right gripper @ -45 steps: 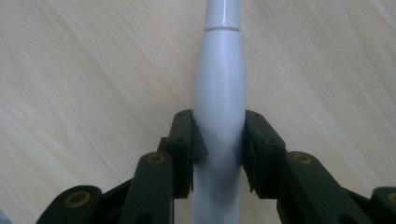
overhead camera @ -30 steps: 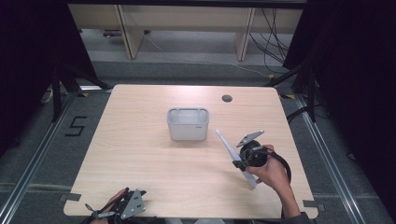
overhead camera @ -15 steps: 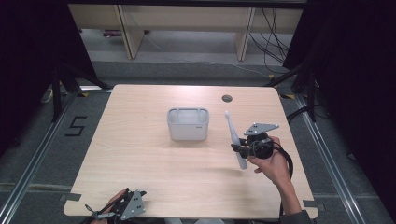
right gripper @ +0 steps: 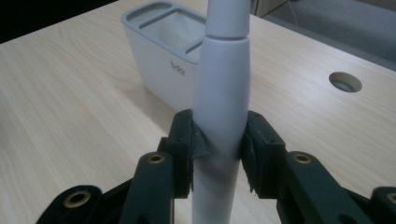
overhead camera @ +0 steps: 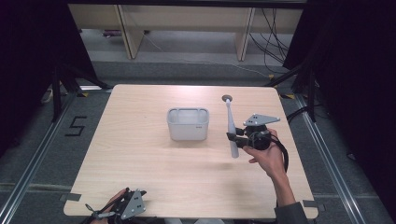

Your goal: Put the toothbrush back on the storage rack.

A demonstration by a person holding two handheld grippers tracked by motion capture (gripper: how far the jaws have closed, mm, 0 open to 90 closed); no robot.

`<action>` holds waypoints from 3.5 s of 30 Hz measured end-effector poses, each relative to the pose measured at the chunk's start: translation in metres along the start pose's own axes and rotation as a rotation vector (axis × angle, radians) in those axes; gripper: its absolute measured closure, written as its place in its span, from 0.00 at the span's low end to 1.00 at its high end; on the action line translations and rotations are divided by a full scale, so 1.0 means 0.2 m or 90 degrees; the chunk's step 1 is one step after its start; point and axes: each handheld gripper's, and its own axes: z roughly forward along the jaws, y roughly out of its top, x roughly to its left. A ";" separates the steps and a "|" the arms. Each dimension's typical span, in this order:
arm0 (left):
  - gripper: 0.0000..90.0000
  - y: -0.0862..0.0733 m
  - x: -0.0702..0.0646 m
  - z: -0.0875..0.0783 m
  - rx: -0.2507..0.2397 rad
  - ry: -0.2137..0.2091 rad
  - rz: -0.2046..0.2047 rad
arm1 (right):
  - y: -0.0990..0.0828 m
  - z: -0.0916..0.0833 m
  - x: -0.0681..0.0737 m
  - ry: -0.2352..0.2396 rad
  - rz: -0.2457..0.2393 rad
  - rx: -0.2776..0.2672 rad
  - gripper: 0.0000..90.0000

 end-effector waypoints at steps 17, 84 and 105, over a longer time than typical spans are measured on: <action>0.17 0.00 0.00 0.00 -0.004 -0.001 -0.012 | 0.13 0.12 -0.01 0.002 0.000 -0.053 0.74; 0.17 0.00 0.00 -0.01 -0.003 -0.010 0.002 | 0.56 0.41 -0.04 -0.034 0.099 -0.110 0.74; 0.17 0.00 0.00 -0.01 -0.005 -0.008 0.002 | 0.56 0.48 -0.01 -0.043 0.073 -0.097 0.74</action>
